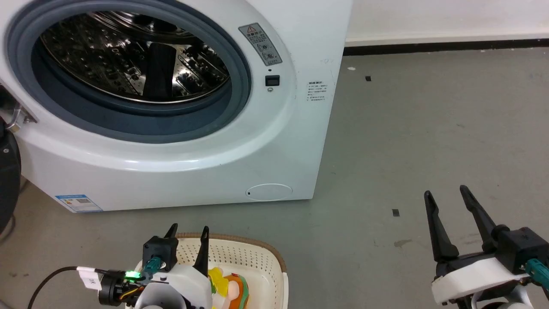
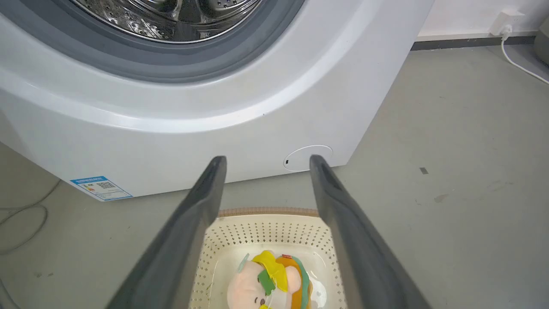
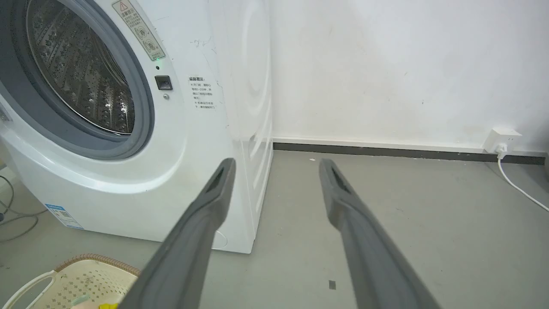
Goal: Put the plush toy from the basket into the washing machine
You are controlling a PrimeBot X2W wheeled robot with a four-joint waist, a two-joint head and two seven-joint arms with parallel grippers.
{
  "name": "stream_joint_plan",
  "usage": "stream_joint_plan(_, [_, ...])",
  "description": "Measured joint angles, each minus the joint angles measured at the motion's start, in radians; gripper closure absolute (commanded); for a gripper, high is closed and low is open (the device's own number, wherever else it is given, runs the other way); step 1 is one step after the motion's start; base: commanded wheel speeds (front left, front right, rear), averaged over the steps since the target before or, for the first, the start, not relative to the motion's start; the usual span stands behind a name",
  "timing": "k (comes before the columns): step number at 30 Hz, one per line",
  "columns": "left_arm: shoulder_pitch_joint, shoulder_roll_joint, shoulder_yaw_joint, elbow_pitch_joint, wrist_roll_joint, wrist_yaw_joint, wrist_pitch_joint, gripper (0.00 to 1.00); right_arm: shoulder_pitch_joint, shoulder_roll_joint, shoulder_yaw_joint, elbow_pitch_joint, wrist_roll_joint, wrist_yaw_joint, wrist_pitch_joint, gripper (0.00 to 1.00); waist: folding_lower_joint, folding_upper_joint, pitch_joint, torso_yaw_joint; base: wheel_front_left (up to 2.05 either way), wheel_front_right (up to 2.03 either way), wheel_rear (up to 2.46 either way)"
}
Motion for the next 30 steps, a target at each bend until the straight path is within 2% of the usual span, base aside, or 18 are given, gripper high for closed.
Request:
stream_joint_plan(16, [-0.096,0.039,-0.045,0.220,-0.024,-0.019,-0.010,0.00,-0.033,0.000,-0.004,-0.019,0.026,0.000,-0.032,0.00,0.0000,0.0000,0.104,-0.042,0.00,0.00,0.00])
stream_joint_plan(30, [-0.188,0.106,-0.073,0.423,-0.058,-0.042,-0.009,0.00,-0.066,0.000,-0.006,-0.040,0.070,0.000,-0.060,0.00,0.0000,0.0000,0.223,-0.086,0.00,0.00,0.00])
